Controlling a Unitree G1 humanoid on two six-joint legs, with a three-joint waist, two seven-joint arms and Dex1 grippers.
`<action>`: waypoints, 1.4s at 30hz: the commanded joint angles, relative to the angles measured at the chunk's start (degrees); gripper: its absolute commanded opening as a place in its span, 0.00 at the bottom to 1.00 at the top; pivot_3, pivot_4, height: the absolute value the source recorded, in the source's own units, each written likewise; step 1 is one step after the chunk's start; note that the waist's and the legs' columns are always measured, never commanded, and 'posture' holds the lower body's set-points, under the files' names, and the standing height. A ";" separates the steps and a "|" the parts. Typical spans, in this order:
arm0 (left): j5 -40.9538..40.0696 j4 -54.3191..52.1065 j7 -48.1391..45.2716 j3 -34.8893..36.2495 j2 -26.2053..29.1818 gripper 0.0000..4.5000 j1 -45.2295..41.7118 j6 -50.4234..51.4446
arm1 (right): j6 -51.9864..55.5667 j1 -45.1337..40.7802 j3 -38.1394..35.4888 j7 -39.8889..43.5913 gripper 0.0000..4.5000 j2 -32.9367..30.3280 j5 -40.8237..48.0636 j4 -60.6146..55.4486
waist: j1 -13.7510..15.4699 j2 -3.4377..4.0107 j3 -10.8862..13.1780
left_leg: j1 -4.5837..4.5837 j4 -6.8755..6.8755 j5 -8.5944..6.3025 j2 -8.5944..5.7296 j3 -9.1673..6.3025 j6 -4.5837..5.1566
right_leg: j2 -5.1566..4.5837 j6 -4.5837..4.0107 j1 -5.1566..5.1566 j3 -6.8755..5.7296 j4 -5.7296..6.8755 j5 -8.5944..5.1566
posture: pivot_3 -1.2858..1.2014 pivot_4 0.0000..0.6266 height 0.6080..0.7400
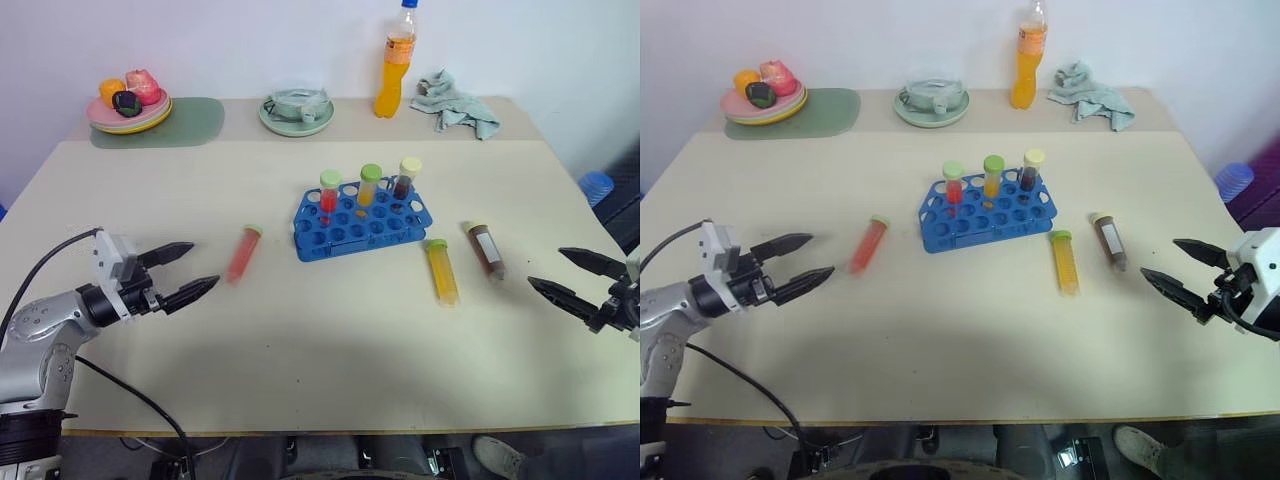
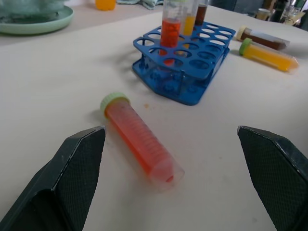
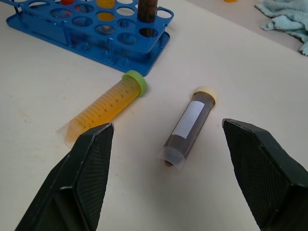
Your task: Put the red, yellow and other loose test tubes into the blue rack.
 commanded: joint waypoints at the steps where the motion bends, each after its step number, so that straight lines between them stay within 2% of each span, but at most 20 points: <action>1: -0.65 -4.18 1.09 -0.48 0.43 0.99 -0.01 1.53 | -0.31 -0.95 -0.97 -0.21 0.82 0.31 0.01 -1.13 | -0.04 0.00 0.00 | 0.00 0.00 0.00 0.00 0.00 0.00 | 0.00 0.00 -0.01 0.00 0.00 0.00 | 0.52 0.24 1.00; 9: -3.20 -9.24 3.15 -1.01 -0.42 0.99 -1.04 5.60 | -0.47 -2.32 0.47 -1.13 0.82 1.54 -0.59 -1.64 | 0.05 0.01 0.00 | 0.00 0.00 0.00 0.00 0.01 0.00 | -0.01 0.00 0.00 0.00 0.00 0.00 | 0.52 0.24 1.00; 15: -4.92 -9.69 1.27 -1.45 -0.06 0.99 -2.34 6.74 | 0.37 -4.13 2.12 -1.44 0.82 2.21 -0.26 -1.86 | 0.04 0.01 0.00 | 0.00 0.00 0.02 0.00 0.02 0.03 | 0.01 0.00 0.00 0.00 0.01 0.00 | 0.52 0.24 1.00; 18: -5.83 -11.47 0.49 -2.69 -0.05 0.99 -3.74 7.39 | 3.73 -6.33 3.99 -7.59 0.82 1.74 -3.49 -2.97 | 0.02 0.01 0.00 | 0.00 0.01 0.03 0.00 0.03 0.05 | 0.01 0.00 0.00 0.00 0.02 0.00 | 0.52 0.24 1.00; 21: -7.26 -13.62 -2.21 -5.23 0.35 0.99 -5.88 8.90 | 9.61 -10.77 7.35 -11.79 0.82 0.55 -4.42 -3.94 | 0.06 0.01 0.00 | -0.01 0.04 0.01 -0.01 0.04 0.01 | 0.00 -0.01 -0.01 0.00 0.03 0.00 | 0.52 0.24 1.00; 26: -6.68 -15.18 -3.68 -9.66 -0.03 0.99 -10.28 9.34 | 31.75 -24.13 14.31 -16.56 0.82 -2.75 -0.73 -0.93 | -0.16 0.05 0.03 | -0.01 0.06 0.06 -0.01 0.05 0.09 | 0.00 -0.01 -0.04 0.00 0.07 0.01 | 0.52 0.24 1.00; 31: -6.27 -16.05 -4.07 -12.92 -0.32 0.99 -13.67 9.65 | 44.34 -36.85 23.12 -16.15 0.82 -5.81 -1.96 6.29 | -0.26 0.05 0.04 | -0.07 0.03 0.10 -0.02 0.10 0.17 | 0.02 -0.02 -0.10 0.00 0.05 0.00 | 0.52 0.24 1.00; 36: -6.45 -16.39 -5.98 -14.97 0.46 0.99 -15.27 10.07 | 47.83 -45.02 30.37 -13.27 0.82 -7.38 -4.48 13.98 | -0.21 0.07 0.06 | -0.11 0.08 0.10 -0.04 0.15 0.20 | 0.02 -0.02 -0.13 0.00 0.06 0.01 | 0.52 0.24 1.00; 42: -8.73 -16.86 -8.58 -15.73 1.53 0.99 -15.55 13.06 | 43.24 -52.65 37.52 -11.18 0.82 -4.68 -10.96 27.50 | -0.82 0.07 0.06 | -0.12 0.11 0.10 -0.05 0.19 0.21 | 0.05 -0.01 -0.14 0.00 0.07 0.01 | 0.52 0.24 1.00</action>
